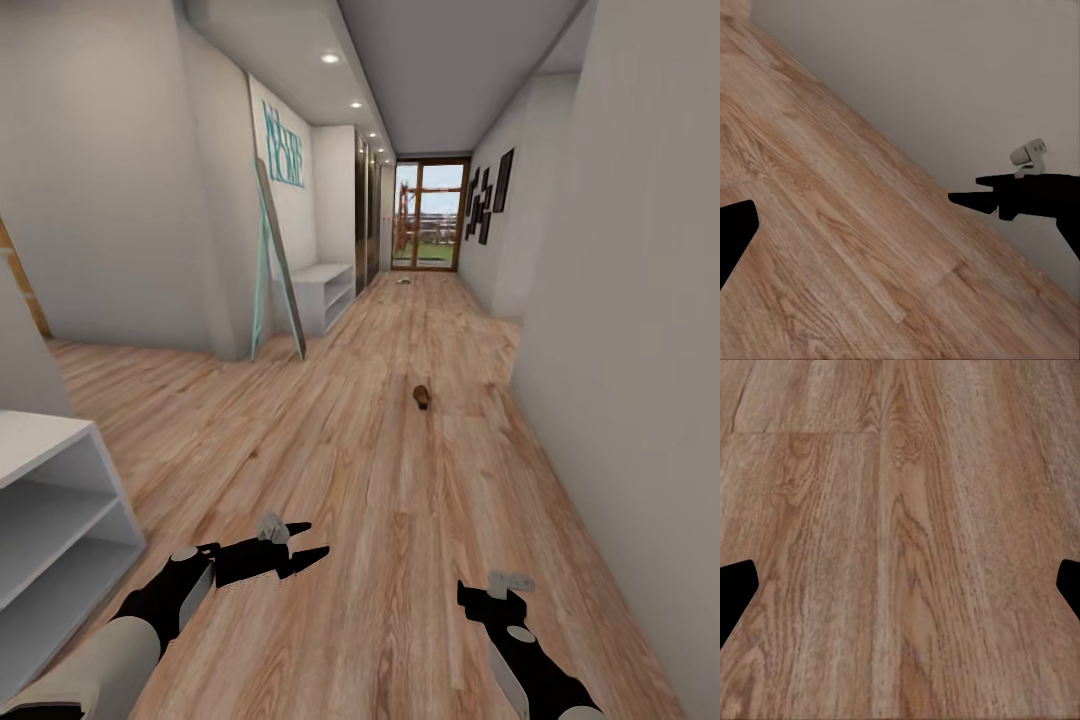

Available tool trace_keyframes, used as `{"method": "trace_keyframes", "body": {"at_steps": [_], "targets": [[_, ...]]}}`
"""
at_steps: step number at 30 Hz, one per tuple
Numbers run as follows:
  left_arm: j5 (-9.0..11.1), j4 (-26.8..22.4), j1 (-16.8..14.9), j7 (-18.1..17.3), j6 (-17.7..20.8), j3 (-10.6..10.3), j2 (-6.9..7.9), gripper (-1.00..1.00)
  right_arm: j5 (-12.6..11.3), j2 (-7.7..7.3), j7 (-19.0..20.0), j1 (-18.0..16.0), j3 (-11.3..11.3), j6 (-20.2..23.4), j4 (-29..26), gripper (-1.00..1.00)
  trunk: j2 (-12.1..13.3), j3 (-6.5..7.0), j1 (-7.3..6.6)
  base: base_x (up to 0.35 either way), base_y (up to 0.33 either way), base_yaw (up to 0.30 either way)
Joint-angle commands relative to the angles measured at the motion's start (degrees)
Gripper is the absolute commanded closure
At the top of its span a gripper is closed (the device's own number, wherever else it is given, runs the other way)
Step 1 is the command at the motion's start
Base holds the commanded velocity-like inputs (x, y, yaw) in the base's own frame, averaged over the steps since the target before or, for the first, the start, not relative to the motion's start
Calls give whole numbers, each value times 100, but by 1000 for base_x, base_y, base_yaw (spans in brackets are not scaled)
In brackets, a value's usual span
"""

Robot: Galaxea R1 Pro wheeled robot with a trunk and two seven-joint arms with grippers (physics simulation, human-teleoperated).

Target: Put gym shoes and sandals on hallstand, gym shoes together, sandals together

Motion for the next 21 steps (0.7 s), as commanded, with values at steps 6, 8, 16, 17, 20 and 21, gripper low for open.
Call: {"method": "trace_keyframes", "body": {"at_steps": [6,8,16,17,20,21], "targets": [[9,9,-4,-12,-35,0,3,-100,-50,3,1,-3,-12,-29,3,-100,-2,-6,2,346,-57,0],[11,10,-4,-12,-35,0,4,-100,-50,3,1,-3,-12,-29,1,-100,-2,-6,2,346,-92,0],[15,12,-4,-12,-35,0,2,-100,-50,4,1,-3,-11,-30,2,-100,-2,-6,2,346,-110,0],[15,12,-4,-12,-35,0,2,-100,-50,4,1,-3,-11,-29,1,-100,-2,-6,2,346,-131,0],[14,11,-4,-12,-35,0,0,-100,-50,4,1,-3,-12,-30,3,-100,-2,-6,2,343,-142,0],[15,12,-4,-12,-35,0,2,-100,-50,3,1,-3,-12,-30,3,-100,-2,-6,2,333,-159,0]]}}
